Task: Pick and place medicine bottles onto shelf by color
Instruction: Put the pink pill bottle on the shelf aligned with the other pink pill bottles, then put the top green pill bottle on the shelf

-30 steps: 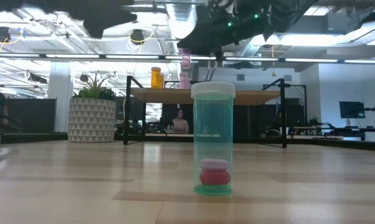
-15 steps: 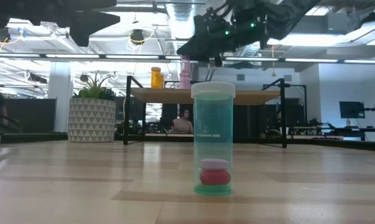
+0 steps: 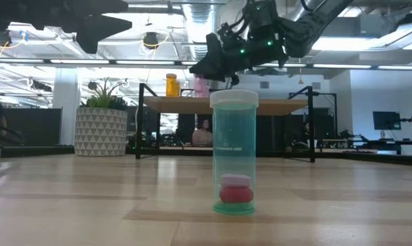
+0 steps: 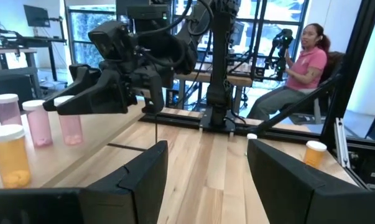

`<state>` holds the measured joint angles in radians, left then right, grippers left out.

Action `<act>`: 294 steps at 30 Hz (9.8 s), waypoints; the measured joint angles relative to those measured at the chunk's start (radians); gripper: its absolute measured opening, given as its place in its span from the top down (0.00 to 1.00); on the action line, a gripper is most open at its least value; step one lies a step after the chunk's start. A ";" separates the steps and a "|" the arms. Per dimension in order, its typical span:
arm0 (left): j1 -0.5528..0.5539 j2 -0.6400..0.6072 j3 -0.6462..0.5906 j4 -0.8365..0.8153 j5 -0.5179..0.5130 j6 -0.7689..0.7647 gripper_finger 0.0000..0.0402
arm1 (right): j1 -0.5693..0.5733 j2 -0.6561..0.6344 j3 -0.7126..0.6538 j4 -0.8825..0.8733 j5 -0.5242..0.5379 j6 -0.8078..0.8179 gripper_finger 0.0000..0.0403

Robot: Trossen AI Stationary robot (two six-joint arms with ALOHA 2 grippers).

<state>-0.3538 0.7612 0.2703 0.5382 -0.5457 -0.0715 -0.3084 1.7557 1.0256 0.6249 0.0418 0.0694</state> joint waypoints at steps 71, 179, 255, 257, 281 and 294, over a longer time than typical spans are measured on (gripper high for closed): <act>0.000 0.000 0.000 -0.001 0.000 -0.016 0.48 | -0.015 -0.181 0.000 -0.220 0.017 0.004 0.43; 0.000 0.000 0.000 0.036 0.027 -0.042 0.48 | 1.002 -0.520 -0.331 -1.572 0.084 1.392 0.43; 0.000 0.000 0.000 -0.021 0.015 -0.027 0.48 | -0.209 -0.022 0.806 -1.597 -0.022 -0.069 0.63; 0.000 0.000 0.000 -0.033 0.015 -0.027 0.48 | -0.226 0.030 0.870 -1.650 -0.022 -0.083 0.63; 0.000 0.000 0.000 -0.063 0.014 -0.045 0.48 | -0.296 0.262 1.126 -1.904 -0.017 -0.092 0.63; 0.000 0.000 0.000 -0.063 0.012 -0.053 0.48 | -0.293 0.262 1.126 -1.879 -0.017 -0.093 0.62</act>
<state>-0.3534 0.7614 0.2707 0.4755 -0.5337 -0.1242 -0.6016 2.0178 2.1513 -1.2540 0.0249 -0.0232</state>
